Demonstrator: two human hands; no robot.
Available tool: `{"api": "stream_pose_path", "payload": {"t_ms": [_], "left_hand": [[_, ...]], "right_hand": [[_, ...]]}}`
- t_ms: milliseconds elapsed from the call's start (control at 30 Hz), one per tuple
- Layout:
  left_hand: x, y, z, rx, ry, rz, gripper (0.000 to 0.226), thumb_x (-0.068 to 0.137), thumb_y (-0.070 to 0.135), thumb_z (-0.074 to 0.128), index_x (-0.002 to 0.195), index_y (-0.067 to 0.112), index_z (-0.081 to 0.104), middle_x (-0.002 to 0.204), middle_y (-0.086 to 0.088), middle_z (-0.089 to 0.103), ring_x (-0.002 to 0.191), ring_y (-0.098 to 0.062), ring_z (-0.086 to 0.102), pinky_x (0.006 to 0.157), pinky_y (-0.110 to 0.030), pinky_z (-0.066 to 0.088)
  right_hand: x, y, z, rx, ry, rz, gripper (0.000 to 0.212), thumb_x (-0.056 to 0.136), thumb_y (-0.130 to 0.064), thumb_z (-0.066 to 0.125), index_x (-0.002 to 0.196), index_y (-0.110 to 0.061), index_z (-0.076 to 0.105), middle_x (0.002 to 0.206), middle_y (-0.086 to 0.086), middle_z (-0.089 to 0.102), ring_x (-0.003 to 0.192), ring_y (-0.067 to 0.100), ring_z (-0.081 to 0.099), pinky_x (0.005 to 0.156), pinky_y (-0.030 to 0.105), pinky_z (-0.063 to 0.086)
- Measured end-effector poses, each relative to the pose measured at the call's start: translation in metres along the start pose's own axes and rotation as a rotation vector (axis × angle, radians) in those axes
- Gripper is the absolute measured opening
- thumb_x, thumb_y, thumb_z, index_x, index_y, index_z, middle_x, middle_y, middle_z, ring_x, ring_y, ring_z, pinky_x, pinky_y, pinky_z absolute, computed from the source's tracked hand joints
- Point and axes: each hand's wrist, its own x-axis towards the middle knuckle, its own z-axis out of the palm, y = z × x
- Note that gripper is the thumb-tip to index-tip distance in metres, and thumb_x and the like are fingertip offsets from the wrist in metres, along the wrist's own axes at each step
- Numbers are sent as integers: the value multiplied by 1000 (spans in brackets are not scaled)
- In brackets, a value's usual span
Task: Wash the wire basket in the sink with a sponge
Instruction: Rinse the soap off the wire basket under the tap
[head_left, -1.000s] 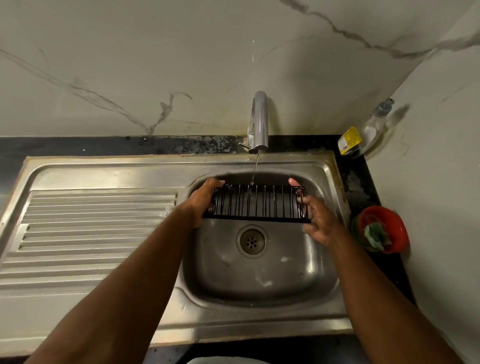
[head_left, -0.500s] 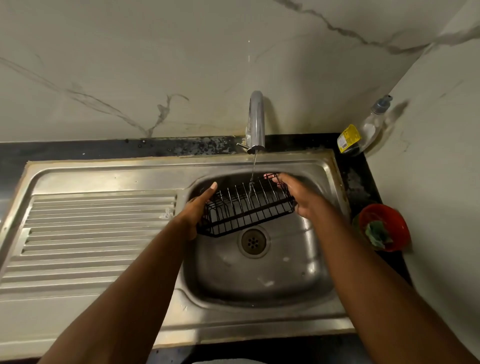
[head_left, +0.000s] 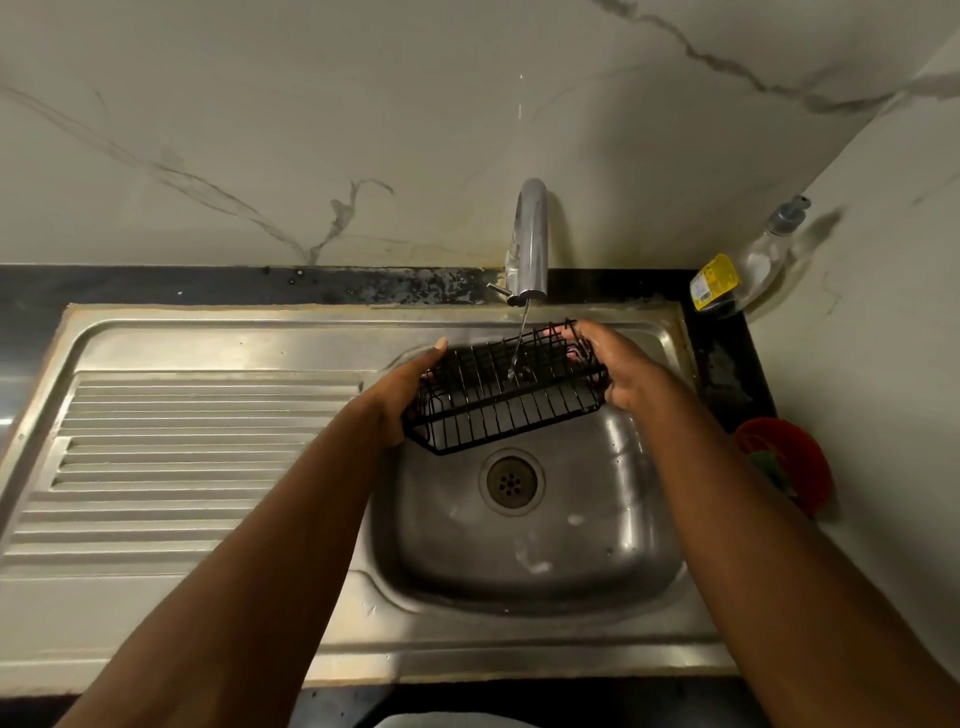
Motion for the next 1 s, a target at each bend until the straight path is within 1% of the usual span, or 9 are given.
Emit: {"api": "stream_pose_path", "payload": {"t_ms": [167, 300, 433, 533, 600, 667, 767, 867, 1000], "left_hand": [[3, 10, 11, 64, 39, -17, 71, 82, 70, 73, 130, 20, 61, 123, -18, 67, 112, -39, 66, 83, -50, 61], [0, 8, 10, 53, 51, -16, 69, 83, 69, 72, 130, 19, 60, 123, -19, 67, 111, -39, 66, 86, -52, 62], [-4, 10, 0, -7, 68, -14, 64, 86, 64, 72, 127, 15, 63, 119, -18, 70, 106, -35, 69, 75, -44, 60], [-4, 11, -5, -11, 65, 19, 56, 89, 57, 72, 125, 15, 65, 122, -19, 71, 106, -34, 71, 87, -48, 62], [-2, 7, -5, 39, 116, 95, 50, 90, 53, 70, 126, 20, 63, 125, -18, 68, 110, -35, 68, 93, -49, 60], [-6, 1, 0, 102, 143, 179, 41, 93, 47, 68, 125, 22, 58, 123, -14, 63, 113, -34, 61, 97, -51, 56], [-5, -13, 7, 95, 98, 259, 43, 93, 28, 73, 131, 19, 53, 119, -7, 63, 110, -25, 59, 86, -39, 50], [4, -30, 13, 107, 50, 312, 58, 85, 15, 81, 133, 21, 49, 127, -6, 64, 117, -24, 62, 98, -41, 49], [9, -51, 15, 165, -15, 300, 71, 88, 4, 77, 146, 23, 41, 139, 1, 49, 121, -19, 52, 89, -29, 44]], "right_hand": [[-2, 8, -7, 48, 16, -6, 33, 105, -39, 45, 94, -25, 74, 96, 2, 68, 99, 19, 60, 87, 35, 46], [2, 11, -7, 61, -7, 7, 34, 100, -45, 49, 96, -25, 76, 104, 3, 70, 108, 21, 60, 97, 39, 45], [22, 23, -8, 102, -35, 27, 55, 71, -67, 66, 113, -33, 76, 140, 7, 62, 138, 31, 50, 116, 58, 34], [12, 21, -3, 140, -74, -32, 39, 82, -47, 53, 105, -31, 80, 117, 6, 74, 116, 30, 62, 113, 58, 38], [7, 31, -5, 178, -115, -91, 50, 87, -45, 43, 129, -41, 70, 144, 10, 61, 133, 33, 53, 108, 59, 40], [0, 40, -8, 264, -130, -80, 60, 85, -61, 43, 144, -57, 48, 168, 0, 29, 154, 30, 25, 110, 56, 30], [7, 67, -10, 290, 7, -23, 79, 88, -80, 45, 157, -45, 32, 171, -6, 17, 157, 23, 14, 123, 59, 9], [12, 97, -9, 225, -11, 114, 107, 61, -87, 74, 151, -39, 43, 161, -2, 38, 146, 25, 38, 121, 58, 27], [12, 123, -8, 179, -21, 132, 72, 87, -53, 73, 149, -26, 48, 156, -3, 41, 144, 22, 37, 118, 48, 28]]}}
